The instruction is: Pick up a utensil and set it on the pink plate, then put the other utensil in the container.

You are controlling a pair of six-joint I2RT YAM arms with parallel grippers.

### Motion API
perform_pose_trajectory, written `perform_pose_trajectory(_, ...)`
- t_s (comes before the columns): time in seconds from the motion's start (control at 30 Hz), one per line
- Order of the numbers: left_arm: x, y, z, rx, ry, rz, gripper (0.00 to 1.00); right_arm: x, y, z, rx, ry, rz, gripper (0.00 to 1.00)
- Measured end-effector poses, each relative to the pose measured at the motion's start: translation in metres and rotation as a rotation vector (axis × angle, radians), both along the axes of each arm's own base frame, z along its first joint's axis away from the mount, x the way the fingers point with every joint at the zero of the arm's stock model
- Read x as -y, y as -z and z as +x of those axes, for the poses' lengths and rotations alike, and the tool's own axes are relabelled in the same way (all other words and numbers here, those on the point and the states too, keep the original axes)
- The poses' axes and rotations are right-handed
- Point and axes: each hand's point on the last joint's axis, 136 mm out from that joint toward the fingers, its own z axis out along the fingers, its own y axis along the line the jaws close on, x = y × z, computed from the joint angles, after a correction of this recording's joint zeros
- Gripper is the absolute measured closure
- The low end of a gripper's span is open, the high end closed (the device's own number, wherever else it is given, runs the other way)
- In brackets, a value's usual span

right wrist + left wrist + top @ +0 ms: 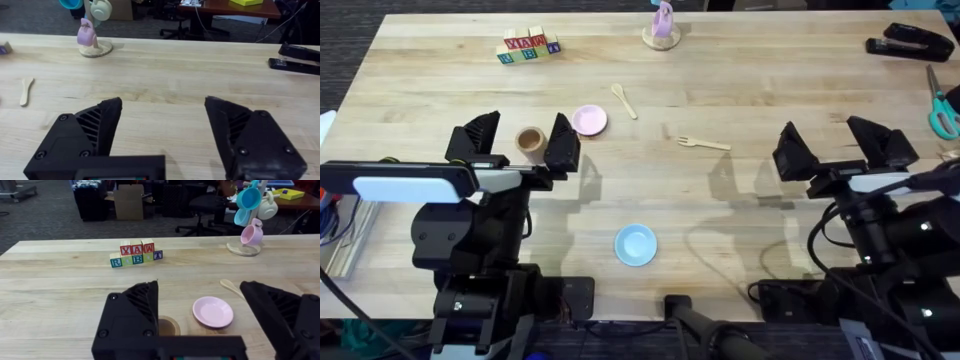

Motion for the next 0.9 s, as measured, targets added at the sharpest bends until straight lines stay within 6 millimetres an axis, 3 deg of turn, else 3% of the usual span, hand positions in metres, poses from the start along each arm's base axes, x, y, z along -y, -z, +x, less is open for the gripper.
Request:
perform_pose_trajectory(0.63,0.000,0.000,0.000,-0.002,0.000,0.000,0.008,0.000,0.001,0.000,-0.006,0.001,0.000,0.005)
perform_pose_trajectory(0.77,-0.001,0.005,-0.004,-0.073,-0.007,0.000,0.008,0.002,0.004,-0.004,-0.070,0.012,-0.001,0.005)
perform_pose_trajectory(0.9,-0.001,-0.023,-0.012,-0.128,-0.008,0.000,0.008,0.004,-0.007,-0.009,-0.174,0.023,-0.004,0.005)
